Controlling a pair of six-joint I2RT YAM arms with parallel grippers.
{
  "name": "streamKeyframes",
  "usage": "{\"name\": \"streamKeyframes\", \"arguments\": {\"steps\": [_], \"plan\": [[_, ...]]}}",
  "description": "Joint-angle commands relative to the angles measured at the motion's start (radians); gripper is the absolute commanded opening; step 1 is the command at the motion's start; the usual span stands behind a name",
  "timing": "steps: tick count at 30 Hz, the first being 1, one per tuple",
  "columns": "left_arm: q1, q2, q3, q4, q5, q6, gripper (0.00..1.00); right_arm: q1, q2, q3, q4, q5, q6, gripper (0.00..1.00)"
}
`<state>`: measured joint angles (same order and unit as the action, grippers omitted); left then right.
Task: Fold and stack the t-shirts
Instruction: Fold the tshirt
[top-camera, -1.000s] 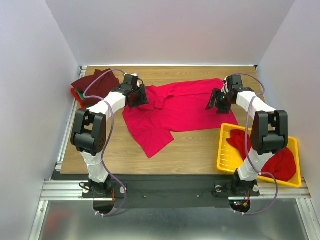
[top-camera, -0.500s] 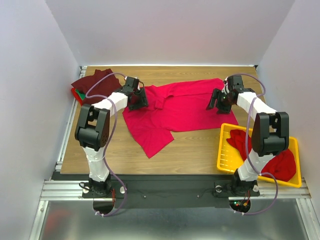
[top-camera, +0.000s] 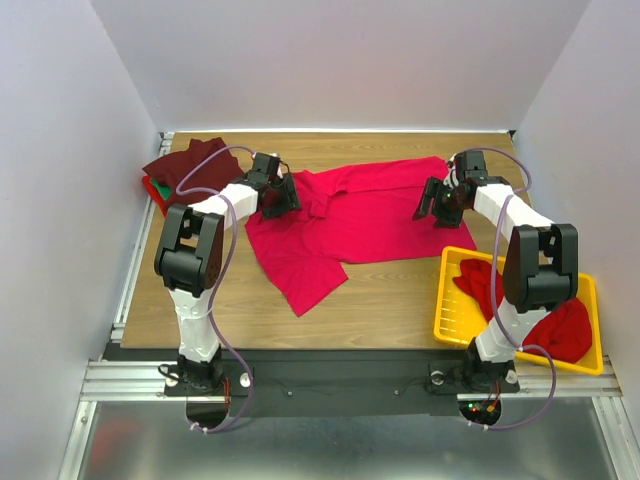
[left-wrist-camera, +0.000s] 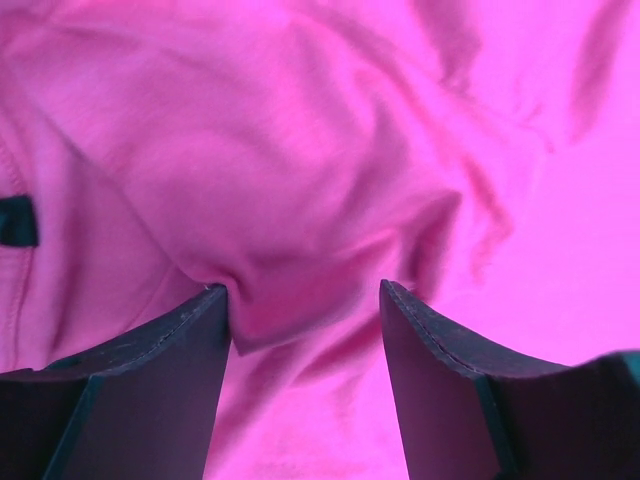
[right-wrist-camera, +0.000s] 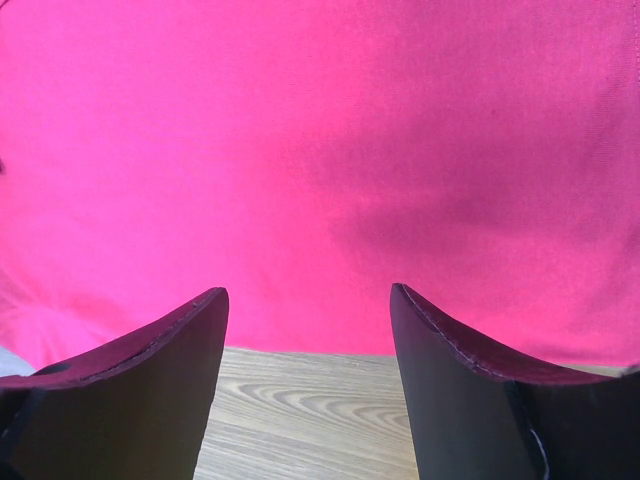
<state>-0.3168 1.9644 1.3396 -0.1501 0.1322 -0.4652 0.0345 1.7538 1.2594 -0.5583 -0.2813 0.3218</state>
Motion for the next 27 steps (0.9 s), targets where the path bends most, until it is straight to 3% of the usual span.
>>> {"name": "streamKeyframes", "arguments": {"steps": [1, 14, 21, 27], "plan": [[0.004, -0.013, 0.055, 0.043, 0.047, -0.02, 0.7, 0.007, -0.037, -0.003, 0.008, 0.014, 0.005, 0.72], [0.004, -0.077, 0.018, 0.083, 0.263, -0.052, 0.68, 0.01, -0.033, -0.003, 0.006, 0.008, 0.006, 0.72], [0.004, -0.093, 0.029, -0.018, 0.331, -0.052, 0.68, 0.008, -0.031, -0.008, 0.006, 0.004, 0.01, 0.72], [0.004, -0.131, 0.001, -0.137, 0.304, -0.023, 0.67, 0.008, -0.034, -0.014, 0.006, 0.007, 0.008, 0.72]]}}
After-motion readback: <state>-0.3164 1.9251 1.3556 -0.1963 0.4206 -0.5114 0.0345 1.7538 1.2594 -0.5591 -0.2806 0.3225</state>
